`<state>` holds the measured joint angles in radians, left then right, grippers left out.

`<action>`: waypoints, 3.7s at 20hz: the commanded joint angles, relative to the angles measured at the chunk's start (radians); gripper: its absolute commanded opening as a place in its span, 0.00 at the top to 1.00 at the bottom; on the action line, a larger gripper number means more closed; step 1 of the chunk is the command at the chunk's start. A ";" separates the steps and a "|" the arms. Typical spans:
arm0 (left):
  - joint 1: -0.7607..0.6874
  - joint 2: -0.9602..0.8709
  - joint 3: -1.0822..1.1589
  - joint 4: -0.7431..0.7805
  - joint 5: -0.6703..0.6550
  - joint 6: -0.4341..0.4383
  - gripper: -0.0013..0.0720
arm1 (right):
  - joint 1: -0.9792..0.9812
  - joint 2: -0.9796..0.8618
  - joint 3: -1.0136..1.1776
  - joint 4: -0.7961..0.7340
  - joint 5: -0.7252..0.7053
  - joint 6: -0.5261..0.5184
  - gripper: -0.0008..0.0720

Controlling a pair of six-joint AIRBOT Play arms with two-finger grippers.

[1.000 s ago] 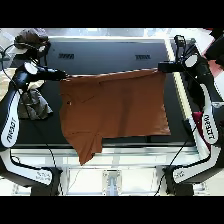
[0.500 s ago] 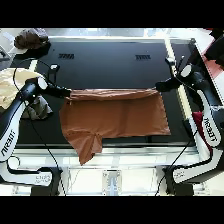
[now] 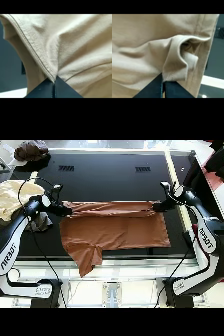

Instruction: Fold the shirts.

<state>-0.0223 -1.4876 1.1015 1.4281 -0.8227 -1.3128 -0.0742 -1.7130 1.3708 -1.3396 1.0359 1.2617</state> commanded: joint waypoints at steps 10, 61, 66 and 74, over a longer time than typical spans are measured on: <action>0.000 0.141 -0.001 -0.023 -0.241 -0.076 0.02 | -0.065 0.039 0.055 -0.232 0.420 0.058 0.65; -0.001 0.966 -1.019 -0.838 -0.150 -0.217 0.96 | -0.555 0.719 -0.256 0.220 0.292 -0.104 0.65; -0.001 1.007 -1.019 -0.835 -0.149 -0.243 0.96 | -0.793 0.735 -0.760 0.538 0.207 -0.101 0.60; -0.001 1.006 -1.019 -0.808 -0.135 -0.243 0.96 | -0.791 0.554 -0.880 0.528 0.236 -0.104 0.42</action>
<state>-0.0231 -0.4828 0.0818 0.6079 -0.9684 -1.5558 -0.8570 -1.1164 0.5224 -0.8238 1.2716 1.1587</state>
